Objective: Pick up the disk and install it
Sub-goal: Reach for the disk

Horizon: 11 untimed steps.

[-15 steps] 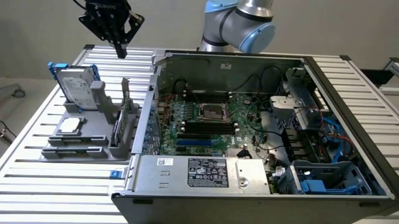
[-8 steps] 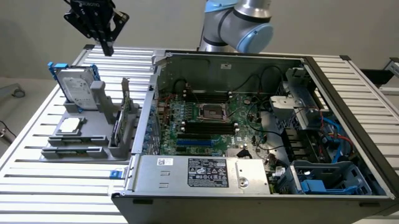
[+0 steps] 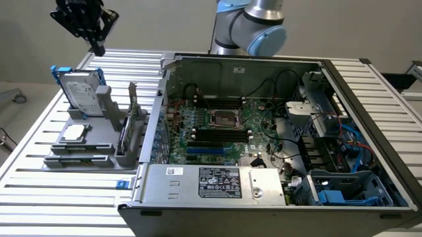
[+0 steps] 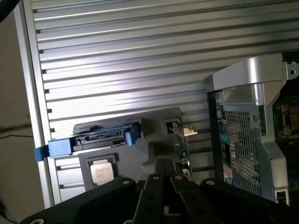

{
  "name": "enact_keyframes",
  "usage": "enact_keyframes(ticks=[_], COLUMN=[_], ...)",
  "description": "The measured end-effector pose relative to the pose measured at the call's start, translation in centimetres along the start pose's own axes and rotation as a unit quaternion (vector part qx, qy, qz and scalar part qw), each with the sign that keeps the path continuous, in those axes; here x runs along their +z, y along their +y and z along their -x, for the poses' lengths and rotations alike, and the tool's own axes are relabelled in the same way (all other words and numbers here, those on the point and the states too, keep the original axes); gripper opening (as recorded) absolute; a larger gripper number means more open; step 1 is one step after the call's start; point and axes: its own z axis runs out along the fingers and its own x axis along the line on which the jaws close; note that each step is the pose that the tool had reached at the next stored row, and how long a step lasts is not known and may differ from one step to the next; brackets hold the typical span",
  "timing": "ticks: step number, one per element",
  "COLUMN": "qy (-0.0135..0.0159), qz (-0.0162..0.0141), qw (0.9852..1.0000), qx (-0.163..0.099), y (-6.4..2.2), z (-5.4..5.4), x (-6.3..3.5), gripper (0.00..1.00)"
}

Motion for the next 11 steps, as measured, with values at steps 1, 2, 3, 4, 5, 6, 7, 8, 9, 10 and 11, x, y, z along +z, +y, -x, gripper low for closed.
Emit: enact_keyframes(ticks=[1, 2, 3, 4, 5, 6, 7, 8, 9, 10, 11], qy=[0.0, 0.0001, 0.0001, 0.0001, 0.0001, 0.0001, 0.0001, 0.0001, 0.0002, 0.0002, 0.0002], qz=[0.0, 0.0, 0.0, 0.0, 0.0, 0.0, 0.0, 0.0, 0.0, 0.0, 0.0], qw=[1.0, 1.0, 1.0, 1.0, 1.0, 1.0, 1.0, 1.0, 1.0, 1.0, 1.0], qx=[0.0, 0.0, 0.0, 0.0, 0.0, 0.0, 0.0, 0.0, -0.001, -0.002, -0.004], y=[0.07, 0.16, 0.24, 0.31, 0.38, 0.44, 0.5, 0.55, 0.6, 0.64, 0.69], z=[-0.5, -1.0, -1.4, -1.9, -2.3, -2.7, -3.0, -3.2, -3.5, -3.6, -3.8], x=[0.0, -0.01, -0.01, -0.01, -0.01, -0.01, -0.01, -0.01, -0.01, -0.01, 0.0], gripper=[0.11, 0.11, 0.11, 0.11, 0.11, 0.11, 0.11, 0.11, 0.11, 0.11, 0.11])
